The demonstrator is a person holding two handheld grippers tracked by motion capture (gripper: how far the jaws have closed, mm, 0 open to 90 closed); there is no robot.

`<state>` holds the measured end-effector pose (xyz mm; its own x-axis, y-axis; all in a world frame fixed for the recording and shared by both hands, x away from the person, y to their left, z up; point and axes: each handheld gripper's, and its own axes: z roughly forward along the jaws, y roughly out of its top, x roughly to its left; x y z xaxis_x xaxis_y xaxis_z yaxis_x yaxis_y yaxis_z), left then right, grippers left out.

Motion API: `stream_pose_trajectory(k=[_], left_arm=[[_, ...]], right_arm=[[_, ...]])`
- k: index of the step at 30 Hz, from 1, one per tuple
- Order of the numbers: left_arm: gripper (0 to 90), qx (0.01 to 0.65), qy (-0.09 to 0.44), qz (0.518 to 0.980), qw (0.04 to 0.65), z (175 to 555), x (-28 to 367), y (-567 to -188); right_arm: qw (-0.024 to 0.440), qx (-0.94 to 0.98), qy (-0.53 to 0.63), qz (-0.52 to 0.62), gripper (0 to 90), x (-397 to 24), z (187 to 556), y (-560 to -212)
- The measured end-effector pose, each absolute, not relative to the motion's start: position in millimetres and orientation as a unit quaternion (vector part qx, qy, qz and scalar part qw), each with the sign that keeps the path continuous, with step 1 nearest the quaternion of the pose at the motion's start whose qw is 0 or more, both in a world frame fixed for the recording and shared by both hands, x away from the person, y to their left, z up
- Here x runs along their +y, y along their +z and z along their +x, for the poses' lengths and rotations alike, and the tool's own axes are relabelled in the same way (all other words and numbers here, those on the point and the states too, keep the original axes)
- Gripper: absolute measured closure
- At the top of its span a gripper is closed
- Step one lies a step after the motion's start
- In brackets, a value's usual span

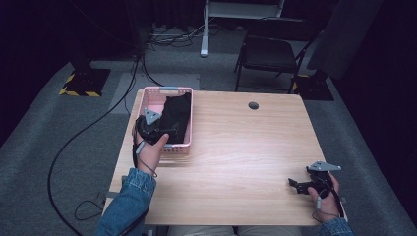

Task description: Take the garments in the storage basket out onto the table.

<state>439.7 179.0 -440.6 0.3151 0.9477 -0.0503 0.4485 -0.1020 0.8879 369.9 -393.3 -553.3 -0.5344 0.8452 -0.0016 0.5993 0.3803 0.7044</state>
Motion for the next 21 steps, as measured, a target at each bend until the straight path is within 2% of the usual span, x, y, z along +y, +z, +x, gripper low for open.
stream_pose_trajectory(k=[21], left_arm=[[2.9, 0.508, 0.287, 0.691, 0.427, 477, 170, -436]], right_arm=[[0.185, 0.810, 0.333, 0.447, 0.0, -393, 370, -553]])
